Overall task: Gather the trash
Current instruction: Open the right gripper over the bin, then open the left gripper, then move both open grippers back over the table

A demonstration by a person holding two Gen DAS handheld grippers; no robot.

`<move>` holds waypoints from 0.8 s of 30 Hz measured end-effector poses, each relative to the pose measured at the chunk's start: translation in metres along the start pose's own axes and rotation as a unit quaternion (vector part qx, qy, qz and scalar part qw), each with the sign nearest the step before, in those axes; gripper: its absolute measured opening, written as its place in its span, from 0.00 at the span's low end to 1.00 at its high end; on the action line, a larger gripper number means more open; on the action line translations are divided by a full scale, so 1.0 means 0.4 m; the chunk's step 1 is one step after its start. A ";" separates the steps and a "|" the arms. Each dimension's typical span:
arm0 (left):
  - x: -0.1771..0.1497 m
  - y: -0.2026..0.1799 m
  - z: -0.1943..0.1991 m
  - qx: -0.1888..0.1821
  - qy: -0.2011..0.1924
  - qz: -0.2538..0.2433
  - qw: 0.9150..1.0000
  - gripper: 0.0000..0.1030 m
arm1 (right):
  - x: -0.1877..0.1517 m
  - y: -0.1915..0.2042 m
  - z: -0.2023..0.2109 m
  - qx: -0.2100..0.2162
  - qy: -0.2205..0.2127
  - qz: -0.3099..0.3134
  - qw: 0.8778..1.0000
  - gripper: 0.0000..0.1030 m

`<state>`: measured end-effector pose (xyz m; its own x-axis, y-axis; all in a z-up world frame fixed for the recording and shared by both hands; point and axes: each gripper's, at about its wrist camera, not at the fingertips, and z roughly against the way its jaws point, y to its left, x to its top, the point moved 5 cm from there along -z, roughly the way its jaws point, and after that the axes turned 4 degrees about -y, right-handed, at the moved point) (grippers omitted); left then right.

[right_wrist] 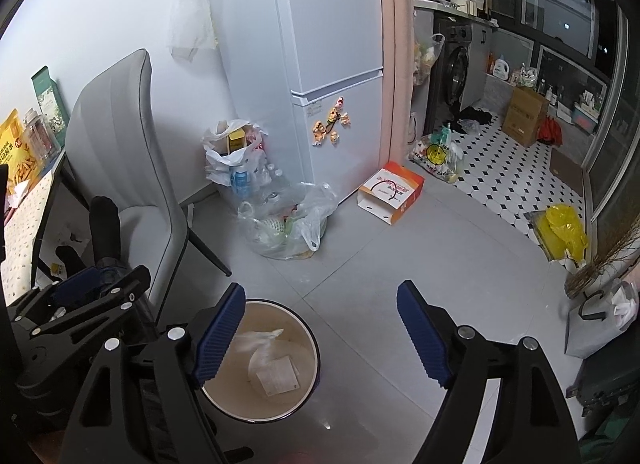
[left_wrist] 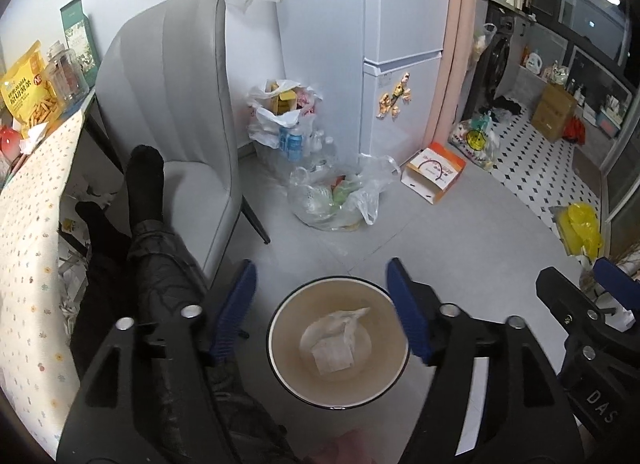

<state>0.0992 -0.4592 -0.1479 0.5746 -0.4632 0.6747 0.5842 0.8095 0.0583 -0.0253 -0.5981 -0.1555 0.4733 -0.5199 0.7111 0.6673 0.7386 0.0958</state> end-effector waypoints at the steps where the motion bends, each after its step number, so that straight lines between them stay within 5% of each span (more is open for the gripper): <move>1: 0.002 0.007 0.006 0.003 -0.002 0.001 1.000 0.73 | 0.002 0.005 0.002 0.001 -0.002 0.001 1.000 0.76; 8: 0.024 0.106 0.064 0.037 -0.025 0.025 0.999 0.86 | 0.029 0.082 0.049 0.012 -0.023 0.031 0.999 0.84; 24: 0.005 0.405 0.280 0.114 -0.091 0.101 0.984 0.91 | 0.049 0.346 0.228 0.054 -0.086 0.097 0.990 0.92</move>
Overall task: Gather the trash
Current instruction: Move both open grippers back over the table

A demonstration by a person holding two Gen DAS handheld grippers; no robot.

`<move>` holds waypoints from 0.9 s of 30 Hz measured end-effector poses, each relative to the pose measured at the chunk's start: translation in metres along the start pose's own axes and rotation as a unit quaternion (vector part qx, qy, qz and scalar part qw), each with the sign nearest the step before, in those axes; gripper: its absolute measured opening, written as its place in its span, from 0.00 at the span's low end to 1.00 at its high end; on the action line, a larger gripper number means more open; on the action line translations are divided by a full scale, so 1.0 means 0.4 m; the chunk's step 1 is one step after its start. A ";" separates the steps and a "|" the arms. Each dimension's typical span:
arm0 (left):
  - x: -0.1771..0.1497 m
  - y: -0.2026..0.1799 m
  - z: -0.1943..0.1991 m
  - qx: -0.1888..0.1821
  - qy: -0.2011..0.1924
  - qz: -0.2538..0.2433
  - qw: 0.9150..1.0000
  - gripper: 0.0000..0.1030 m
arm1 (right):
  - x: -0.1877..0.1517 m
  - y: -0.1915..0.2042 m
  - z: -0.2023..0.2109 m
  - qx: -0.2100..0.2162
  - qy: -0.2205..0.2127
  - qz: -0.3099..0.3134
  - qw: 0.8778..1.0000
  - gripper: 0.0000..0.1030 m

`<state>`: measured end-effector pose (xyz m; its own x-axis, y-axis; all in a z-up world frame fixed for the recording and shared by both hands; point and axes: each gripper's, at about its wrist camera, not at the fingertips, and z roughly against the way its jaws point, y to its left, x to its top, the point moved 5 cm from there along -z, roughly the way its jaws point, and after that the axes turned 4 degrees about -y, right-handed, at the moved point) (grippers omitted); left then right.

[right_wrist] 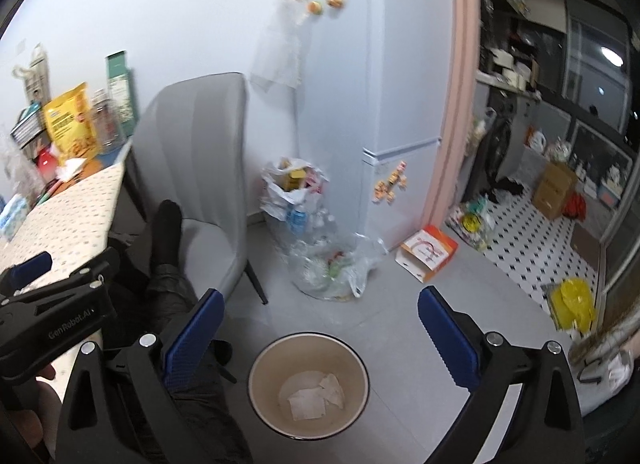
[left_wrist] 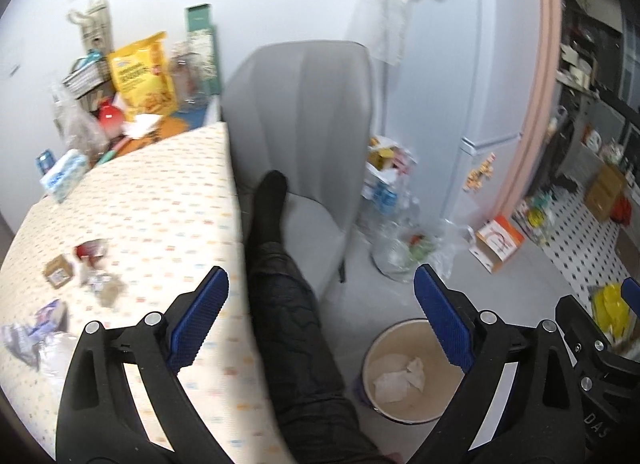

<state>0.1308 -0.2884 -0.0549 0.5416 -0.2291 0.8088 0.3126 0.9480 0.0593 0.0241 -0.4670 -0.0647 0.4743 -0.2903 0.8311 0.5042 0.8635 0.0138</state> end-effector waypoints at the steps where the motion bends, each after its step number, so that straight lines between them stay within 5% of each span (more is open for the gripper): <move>1: 0.001 0.026 0.009 0.005 -0.004 0.005 1.000 0.91 | 0.005 0.025 0.011 0.007 -0.003 0.003 1.000 0.92; 15: -0.022 0.380 0.140 0.109 -0.047 0.079 0.990 0.94 | 0.031 0.320 0.172 0.075 -0.036 0.062 0.995 0.92; 27: -0.077 0.561 0.246 0.168 -0.072 0.106 0.977 0.95 | -0.003 0.501 0.266 0.134 -0.041 0.099 0.985 0.93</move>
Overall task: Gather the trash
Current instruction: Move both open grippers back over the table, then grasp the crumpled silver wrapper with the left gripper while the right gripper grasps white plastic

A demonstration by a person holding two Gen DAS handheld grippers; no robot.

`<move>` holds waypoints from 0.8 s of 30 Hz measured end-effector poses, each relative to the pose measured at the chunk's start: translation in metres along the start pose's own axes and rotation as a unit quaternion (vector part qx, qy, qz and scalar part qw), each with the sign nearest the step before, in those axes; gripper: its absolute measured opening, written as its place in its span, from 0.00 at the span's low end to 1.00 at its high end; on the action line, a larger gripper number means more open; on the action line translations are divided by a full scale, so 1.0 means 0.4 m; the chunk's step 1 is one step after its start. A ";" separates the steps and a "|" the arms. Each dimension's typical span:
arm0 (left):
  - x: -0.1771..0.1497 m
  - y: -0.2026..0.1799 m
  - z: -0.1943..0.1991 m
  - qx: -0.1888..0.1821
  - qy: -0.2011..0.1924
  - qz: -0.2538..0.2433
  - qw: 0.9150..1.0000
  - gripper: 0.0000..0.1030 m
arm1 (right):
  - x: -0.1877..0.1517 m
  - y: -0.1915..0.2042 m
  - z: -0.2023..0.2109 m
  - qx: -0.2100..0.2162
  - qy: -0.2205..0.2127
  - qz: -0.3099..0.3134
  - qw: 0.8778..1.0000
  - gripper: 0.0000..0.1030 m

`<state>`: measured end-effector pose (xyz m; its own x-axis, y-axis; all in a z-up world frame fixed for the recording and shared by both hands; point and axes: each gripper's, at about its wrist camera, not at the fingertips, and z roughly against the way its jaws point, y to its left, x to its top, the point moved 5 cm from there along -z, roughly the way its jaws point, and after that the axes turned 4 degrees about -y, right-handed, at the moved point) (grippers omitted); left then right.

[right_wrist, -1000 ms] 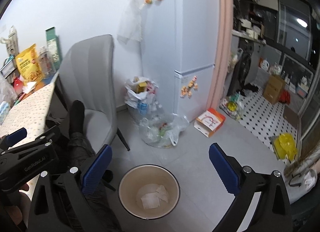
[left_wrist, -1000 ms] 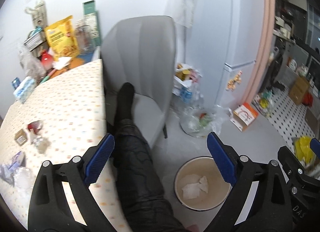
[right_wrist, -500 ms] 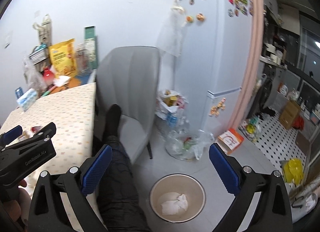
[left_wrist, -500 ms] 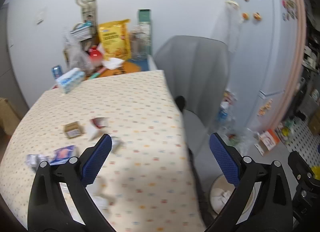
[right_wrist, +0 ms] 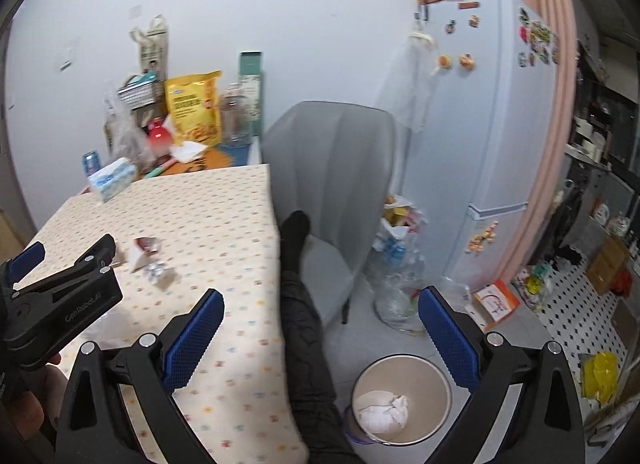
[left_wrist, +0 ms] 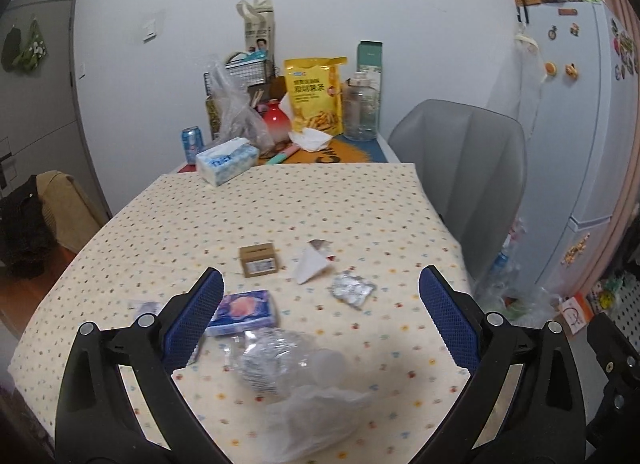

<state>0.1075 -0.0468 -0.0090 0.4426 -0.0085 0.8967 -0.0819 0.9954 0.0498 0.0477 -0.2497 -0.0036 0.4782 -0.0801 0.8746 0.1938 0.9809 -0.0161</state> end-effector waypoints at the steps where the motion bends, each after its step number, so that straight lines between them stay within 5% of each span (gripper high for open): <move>1: -0.002 0.022 0.002 0.001 0.002 0.006 1.000 0.95 | -0.002 0.021 0.003 0.007 0.003 0.003 1.000 0.93; 13: -0.031 0.262 0.038 0.058 0.003 0.050 0.997 0.94 | -0.035 0.182 0.027 0.065 0.026 0.033 0.997 0.92; 24: -0.088 0.375 0.018 0.056 0.030 0.082 0.995 0.86 | -0.091 0.314 0.005 0.117 0.059 0.068 0.989 0.88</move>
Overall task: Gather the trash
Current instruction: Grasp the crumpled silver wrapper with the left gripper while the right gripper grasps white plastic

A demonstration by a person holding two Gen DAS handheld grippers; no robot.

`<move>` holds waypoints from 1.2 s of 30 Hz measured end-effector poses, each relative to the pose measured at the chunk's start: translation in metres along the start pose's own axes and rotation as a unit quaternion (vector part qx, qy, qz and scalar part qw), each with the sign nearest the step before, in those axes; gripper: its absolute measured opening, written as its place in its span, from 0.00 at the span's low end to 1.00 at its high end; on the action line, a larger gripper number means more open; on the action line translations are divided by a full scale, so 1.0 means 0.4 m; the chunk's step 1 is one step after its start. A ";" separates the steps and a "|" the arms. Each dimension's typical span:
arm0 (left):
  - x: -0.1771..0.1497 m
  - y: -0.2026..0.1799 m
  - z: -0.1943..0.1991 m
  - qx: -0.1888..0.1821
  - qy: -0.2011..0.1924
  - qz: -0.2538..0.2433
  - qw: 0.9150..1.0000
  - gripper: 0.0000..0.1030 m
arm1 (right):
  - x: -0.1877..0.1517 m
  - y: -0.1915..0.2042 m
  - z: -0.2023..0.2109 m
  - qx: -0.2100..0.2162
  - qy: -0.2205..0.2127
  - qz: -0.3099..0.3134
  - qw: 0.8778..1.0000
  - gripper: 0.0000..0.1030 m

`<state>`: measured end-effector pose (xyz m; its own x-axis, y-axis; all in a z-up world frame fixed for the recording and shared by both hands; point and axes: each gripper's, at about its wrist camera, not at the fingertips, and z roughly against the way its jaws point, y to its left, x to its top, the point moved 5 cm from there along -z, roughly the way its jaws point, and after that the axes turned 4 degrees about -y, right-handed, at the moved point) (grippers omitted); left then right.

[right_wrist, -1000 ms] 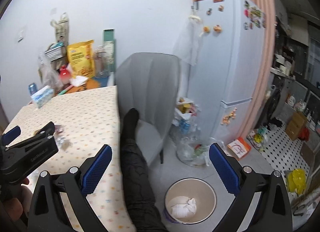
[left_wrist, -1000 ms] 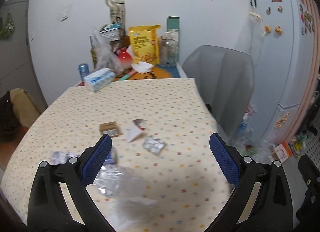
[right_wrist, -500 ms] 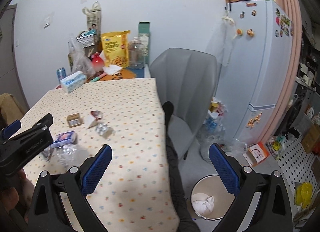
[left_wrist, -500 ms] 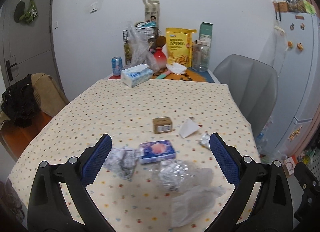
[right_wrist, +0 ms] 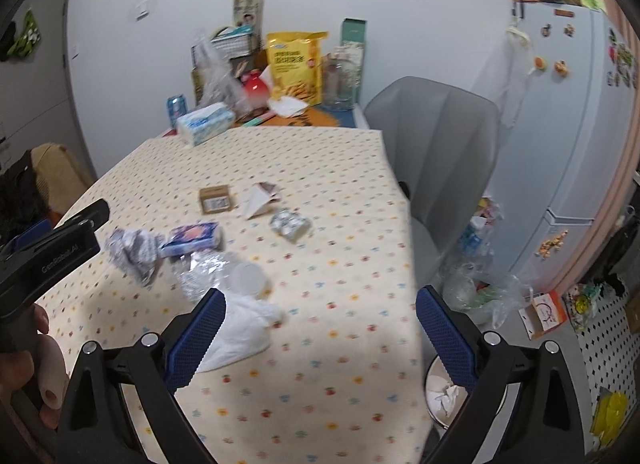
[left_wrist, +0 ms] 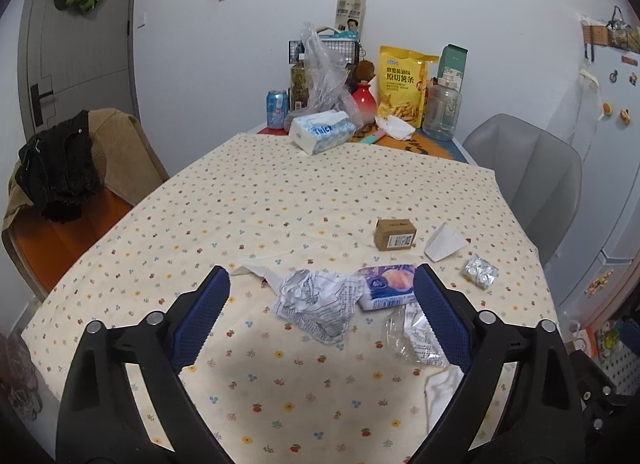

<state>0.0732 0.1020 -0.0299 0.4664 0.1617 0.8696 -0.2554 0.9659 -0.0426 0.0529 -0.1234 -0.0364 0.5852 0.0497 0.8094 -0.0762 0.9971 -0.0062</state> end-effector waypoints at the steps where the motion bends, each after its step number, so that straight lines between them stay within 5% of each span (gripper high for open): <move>1: -0.007 0.002 -0.008 -0.001 0.005 0.001 1.000 0.84 | -0.004 0.007 -0.006 0.004 0.004 0.001 1.000 0.86; 14: -0.106 0.056 -0.125 -0.004 0.077 0.016 0.997 0.62 | -0.084 0.110 -0.145 0.042 0.076 0.022 0.996 0.65; 18: -0.108 0.051 -0.158 -0.005 0.086 0.015 0.996 0.62 | -0.096 0.121 -0.184 0.047 0.098 0.024 0.994 0.44; 22: -0.094 0.034 -0.172 -0.006 0.081 0.012 0.997 0.74 | -0.102 0.118 -0.196 0.056 0.105 0.019 0.993 0.24; 26: -0.074 0.016 -0.163 -0.003 0.059 0.002 0.998 0.90 | -0.096 0.108 -0.190 0.059 0.105 0.017 0.993 0.19; 30: -0.065 0.002 -0.179 -0.005 0.060 0.003 0.998 0.89 | -0.087 0.096 -0.177 0.058 0.100 0.015 0.993 0.17; 31: -0.064 0.002 -0.183 -0.002 0.061 0.005 0.998 0.85 | -0.085 0.092 -0.172 0.057 0.098 0.014 0.993 0.17; 34: -0.065 -0.002 -0.194 -0.012 0.075 0.013 0.997 0.44 | -0.074 0.069 -0.152 0.052 0.090 0.008 0.995 0.17; 36: -0.062 -0.012 -0.191 -0.015 0.078 0.002 0.997 0.06 | -0.067 0.055 -0.141 0.049 0.085 0.003 0.995 0.16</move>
<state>0.1277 0.1087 -0.0890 0.5920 0.1931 0.7825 -0.2328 0.9705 -0.0634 0.0811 -0.0997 -0.0915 0.7121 0.0738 0.6982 -0.1538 0.9867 0.0525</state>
